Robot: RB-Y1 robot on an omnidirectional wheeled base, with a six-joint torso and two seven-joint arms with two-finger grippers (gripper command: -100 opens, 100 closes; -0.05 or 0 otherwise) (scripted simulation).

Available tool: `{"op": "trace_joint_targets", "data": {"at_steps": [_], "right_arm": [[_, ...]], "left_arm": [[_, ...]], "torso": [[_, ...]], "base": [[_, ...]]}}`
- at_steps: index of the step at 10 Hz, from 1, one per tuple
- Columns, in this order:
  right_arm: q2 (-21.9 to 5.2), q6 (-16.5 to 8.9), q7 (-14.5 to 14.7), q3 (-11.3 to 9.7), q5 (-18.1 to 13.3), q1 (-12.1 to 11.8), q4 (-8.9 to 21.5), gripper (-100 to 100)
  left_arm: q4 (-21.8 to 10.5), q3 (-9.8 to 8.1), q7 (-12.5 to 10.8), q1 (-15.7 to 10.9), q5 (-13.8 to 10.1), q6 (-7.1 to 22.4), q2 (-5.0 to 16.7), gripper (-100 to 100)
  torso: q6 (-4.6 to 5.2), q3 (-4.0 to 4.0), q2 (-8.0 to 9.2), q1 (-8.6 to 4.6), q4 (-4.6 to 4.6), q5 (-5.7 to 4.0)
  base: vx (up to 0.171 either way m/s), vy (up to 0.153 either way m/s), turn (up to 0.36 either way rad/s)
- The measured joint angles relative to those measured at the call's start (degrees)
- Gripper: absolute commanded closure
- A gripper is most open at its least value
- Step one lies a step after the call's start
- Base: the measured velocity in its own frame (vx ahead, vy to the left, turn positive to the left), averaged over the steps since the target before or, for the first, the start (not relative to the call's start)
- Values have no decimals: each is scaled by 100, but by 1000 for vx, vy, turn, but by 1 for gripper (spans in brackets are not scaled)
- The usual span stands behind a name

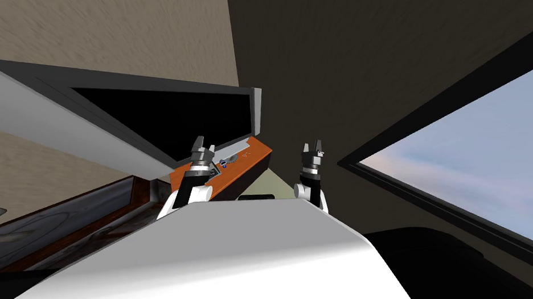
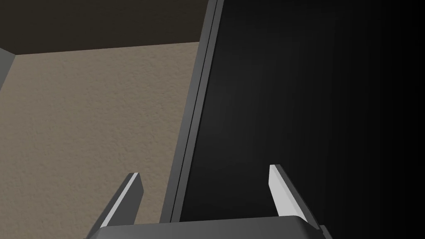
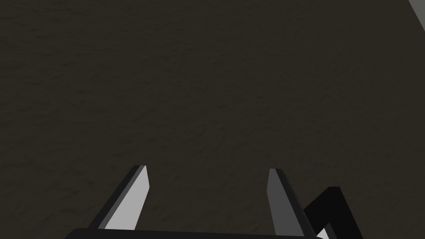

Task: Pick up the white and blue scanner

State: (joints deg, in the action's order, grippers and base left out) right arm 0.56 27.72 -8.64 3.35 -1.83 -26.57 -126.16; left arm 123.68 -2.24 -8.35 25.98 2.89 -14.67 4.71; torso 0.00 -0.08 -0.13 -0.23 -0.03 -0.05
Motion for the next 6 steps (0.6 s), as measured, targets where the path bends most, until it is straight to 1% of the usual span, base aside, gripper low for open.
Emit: {"op": "trace_joint_targets", "data": {"at_steps": [1, 3, 4, 5, 6], "right_arm": [[0, 0, 0, 0, 0, 0, 0, 0], [1, 0, 0, 0, 0, 0, 0, 0], [0, 0, 0, 0, 0, 0, 0, 0], [0, 0, 0, 0, 0, 0, 0, 0], [0, 0, 0, 0, 0, 0, 0, 0]], "left_arm": [[-88, -55, -14, -38, -12, 29, 34, -100], [-412, -264, -62, -175, -51, 140, 146, -100], [-499, -283, -51, -184, -38, 194, 130, -100], [-681, -349, -46, -227, -41, 200, 146, -100], [-794, -398, -50, -291, -46, 247, 165, -100]], "torso": [[0, 0, 1, 4, 0, 1], [0, -6, -10, -19, -2, -4], [0, -5, -8, -16, -2, -4], [0, -4, -7, -7, -2, -2], [0, -3, -4, 2, -1, 0]], "base": [[35, -70, 16], [57, -115, 25], [45, -76, 17], [35, -54, 12], [40, -62, 19]]}}
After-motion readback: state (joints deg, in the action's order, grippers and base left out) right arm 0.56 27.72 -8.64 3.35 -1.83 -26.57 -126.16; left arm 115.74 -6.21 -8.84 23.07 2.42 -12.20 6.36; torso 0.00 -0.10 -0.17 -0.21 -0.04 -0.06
